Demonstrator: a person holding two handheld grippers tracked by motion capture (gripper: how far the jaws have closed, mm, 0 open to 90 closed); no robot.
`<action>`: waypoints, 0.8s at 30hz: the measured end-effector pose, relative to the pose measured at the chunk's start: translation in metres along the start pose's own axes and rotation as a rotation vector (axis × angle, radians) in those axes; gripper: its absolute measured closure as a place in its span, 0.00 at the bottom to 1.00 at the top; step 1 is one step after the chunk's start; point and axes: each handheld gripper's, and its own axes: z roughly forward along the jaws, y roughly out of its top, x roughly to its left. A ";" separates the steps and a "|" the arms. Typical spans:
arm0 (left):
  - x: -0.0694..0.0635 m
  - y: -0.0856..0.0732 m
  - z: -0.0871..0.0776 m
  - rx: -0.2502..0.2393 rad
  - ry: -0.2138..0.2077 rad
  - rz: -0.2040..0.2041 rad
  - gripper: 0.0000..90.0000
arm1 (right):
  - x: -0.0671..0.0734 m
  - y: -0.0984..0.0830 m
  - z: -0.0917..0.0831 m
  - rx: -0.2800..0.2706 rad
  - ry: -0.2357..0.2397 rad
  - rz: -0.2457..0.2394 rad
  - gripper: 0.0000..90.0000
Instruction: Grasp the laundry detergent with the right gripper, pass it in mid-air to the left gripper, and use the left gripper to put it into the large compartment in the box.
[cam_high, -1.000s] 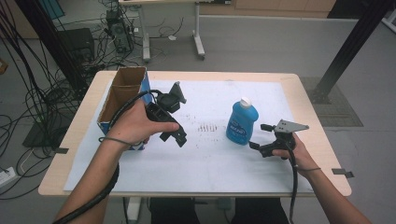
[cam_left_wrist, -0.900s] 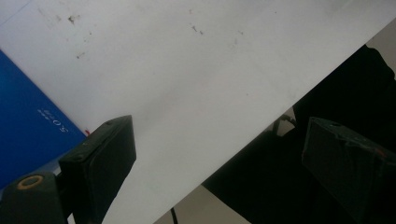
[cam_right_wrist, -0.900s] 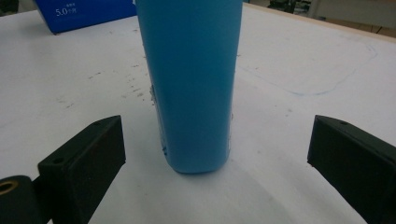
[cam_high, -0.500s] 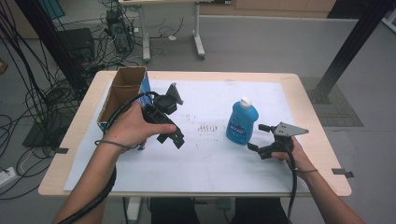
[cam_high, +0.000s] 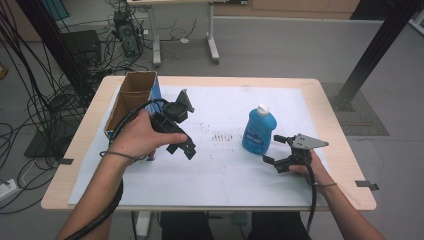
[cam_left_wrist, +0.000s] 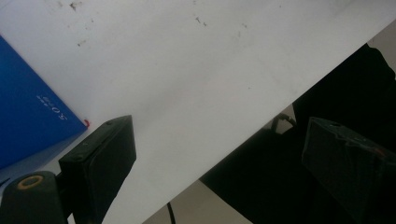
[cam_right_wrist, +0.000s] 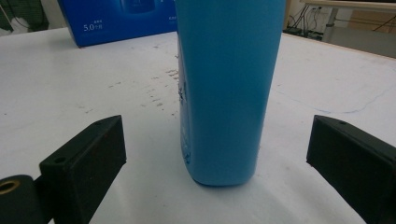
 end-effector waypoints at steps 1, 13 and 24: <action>0.000 0.000 0.000 0.000 0.000 0.000 0.11 | 0.000 -0.001 0.001 -0.005 -0.001 0.003 0.05; 0.001 0.000 -0.001 0.003 0.005 -0.009 0.11 | 0.001 -0.001 0.003 -0.007 0.003 0.010 0.05; -0.001 0.002 0.000 0.009 0.004 -0.004 0.11 | 0.001 -0.001 0.004 0.000 -0.005 0.010 0.05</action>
